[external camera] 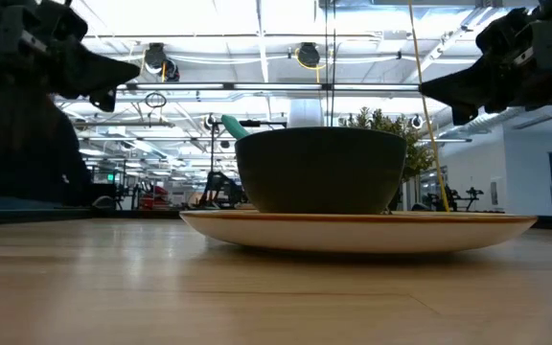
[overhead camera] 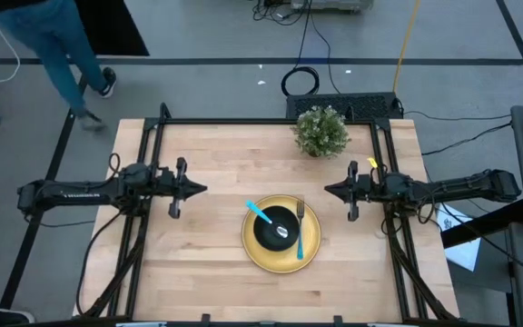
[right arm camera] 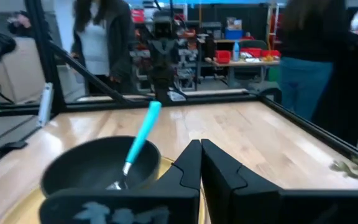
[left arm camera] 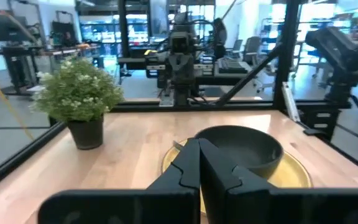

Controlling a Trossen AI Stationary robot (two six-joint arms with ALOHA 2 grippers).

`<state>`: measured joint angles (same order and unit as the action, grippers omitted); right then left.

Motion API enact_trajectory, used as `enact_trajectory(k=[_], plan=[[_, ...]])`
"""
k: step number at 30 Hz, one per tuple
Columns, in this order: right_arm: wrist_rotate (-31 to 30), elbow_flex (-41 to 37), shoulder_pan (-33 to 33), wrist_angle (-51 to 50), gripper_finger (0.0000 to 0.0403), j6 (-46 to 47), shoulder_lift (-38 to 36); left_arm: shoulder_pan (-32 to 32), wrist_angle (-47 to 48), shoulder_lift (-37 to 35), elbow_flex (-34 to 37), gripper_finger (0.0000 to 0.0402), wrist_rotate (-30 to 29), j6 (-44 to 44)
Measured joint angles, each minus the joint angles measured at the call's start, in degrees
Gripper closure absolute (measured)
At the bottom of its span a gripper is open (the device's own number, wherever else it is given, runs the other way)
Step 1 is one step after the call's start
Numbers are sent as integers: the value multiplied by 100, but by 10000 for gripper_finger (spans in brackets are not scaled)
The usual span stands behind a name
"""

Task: Set table place
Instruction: Return to Home Position

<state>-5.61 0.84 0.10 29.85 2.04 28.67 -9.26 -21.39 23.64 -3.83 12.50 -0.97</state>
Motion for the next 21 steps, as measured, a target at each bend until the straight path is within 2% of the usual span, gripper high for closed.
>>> enact_trajectory(k=[7, 11, 16, 21], plan=[[530, 0, 2, 32, 403, 7, 2, 2, 191, -466, 330, 401, 595, -160], [864, 0, 4, 39, 403, 7, 2, 2, 599, -577, 330, 401, 677, -391], [900, 0, 7, 30, 403, 50, 2, 0, 1016, -573, 330, 400, 1106, -999], [911, 0, 130, 149, 403, 72, 2, 2, 705, -575, 330, 401, 1302, -785]])
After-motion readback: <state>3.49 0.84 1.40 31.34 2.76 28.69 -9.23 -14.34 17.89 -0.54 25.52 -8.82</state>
